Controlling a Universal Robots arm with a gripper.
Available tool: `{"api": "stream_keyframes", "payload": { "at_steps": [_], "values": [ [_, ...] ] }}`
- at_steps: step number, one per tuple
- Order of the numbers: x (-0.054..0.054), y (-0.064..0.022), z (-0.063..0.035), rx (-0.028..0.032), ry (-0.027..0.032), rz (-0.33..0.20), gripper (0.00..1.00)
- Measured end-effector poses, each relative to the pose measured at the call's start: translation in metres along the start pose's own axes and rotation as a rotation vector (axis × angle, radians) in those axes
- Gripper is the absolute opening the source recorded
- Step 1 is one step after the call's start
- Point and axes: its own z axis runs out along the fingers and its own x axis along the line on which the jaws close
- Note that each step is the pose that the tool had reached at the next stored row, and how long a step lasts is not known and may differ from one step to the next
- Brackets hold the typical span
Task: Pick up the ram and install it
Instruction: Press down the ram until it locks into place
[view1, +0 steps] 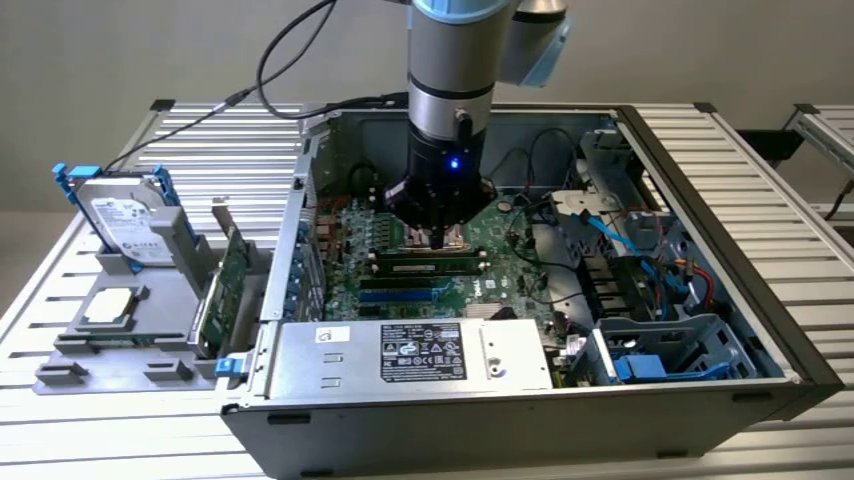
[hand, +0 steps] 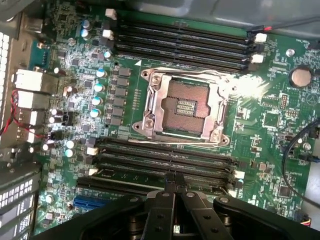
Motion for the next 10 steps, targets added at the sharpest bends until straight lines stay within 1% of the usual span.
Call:
{"api": "stream_keyframes", "payload": {
  "at_steps": [4,5,10],
  "values": [
    [0.0,0.0,0.0003,-0.0002,-0.0026,0.072,0.11],
    [0.0,0.0,0.0003,-0.0001,-0.0029,0.08,0.11],
    [0.0,0.0,0.0003,-0.0003,-0.003,0.08,0.11]
  ]
}}
